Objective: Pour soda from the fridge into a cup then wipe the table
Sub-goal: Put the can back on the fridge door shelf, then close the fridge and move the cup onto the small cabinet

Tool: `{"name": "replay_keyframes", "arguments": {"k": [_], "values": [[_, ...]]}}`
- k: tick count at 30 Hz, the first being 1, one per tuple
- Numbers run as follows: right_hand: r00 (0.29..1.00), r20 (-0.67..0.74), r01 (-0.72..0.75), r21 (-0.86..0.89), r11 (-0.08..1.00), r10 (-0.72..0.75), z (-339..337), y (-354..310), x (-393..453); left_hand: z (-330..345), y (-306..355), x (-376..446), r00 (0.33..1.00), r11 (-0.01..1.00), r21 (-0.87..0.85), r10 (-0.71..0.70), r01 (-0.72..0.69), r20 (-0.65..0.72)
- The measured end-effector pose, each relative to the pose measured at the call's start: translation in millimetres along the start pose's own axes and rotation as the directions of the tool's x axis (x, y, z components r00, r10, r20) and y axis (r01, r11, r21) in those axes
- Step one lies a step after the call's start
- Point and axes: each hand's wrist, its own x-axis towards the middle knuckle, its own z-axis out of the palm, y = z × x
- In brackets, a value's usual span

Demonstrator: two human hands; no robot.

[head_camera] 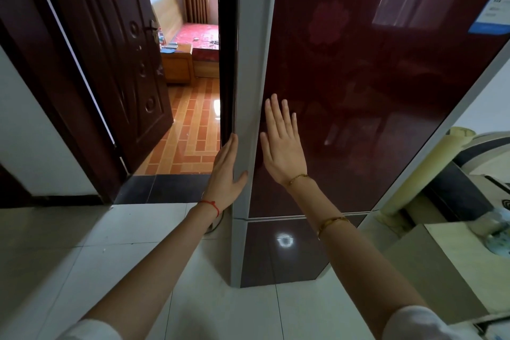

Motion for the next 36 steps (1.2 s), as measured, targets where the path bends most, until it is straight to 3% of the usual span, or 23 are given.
{"name": "replay_keyframes", "arguments": {"k": [7, 11, 16, 22, 28, 36], "values": [[1.000, -0.007, 0.023, 0.020, 1.000, -0.023, -11, 3, -10, -4, -3, -4, 1.000, 1.000, 0.004, -0.008, 0.008, 0.005], [0.999, -0.009, -0.037, 0.040, 0.999, 0.037, -16, 7, -38, -8, -11, -12, 0.999, 0.999, 0.049, -0.007, 0.005, 0.033], [0.973, 0.160, -0.166, 0.003, 0.986, 0.164, -15, 19, -81, -18, -13, -26, 0.993, 0.988, 0.145, 0.046, -0.061, 0.105], [0.882, 0.282, -0.376, -0.060, 0.925, 0.377, -41, 32, -138, -19, 9, -48, 0.953, 0.963, 0.191, 0.137, -0.193, 0.272], [0.748, 0.330, -0.548, -0.181, 0.817, 0.575, -98, 42, -201, 3, 39, -63, 0.868, 0.932, 0.149, 0.237, -0.330, 0.436], [0.611, 0.159, -0.703, -0.339, 0.625, 0.775, -181, 35, -299, 70, 108, -80, 0.704, 0.869, -0.020, 0.415, -0.495, 0.576]]}}
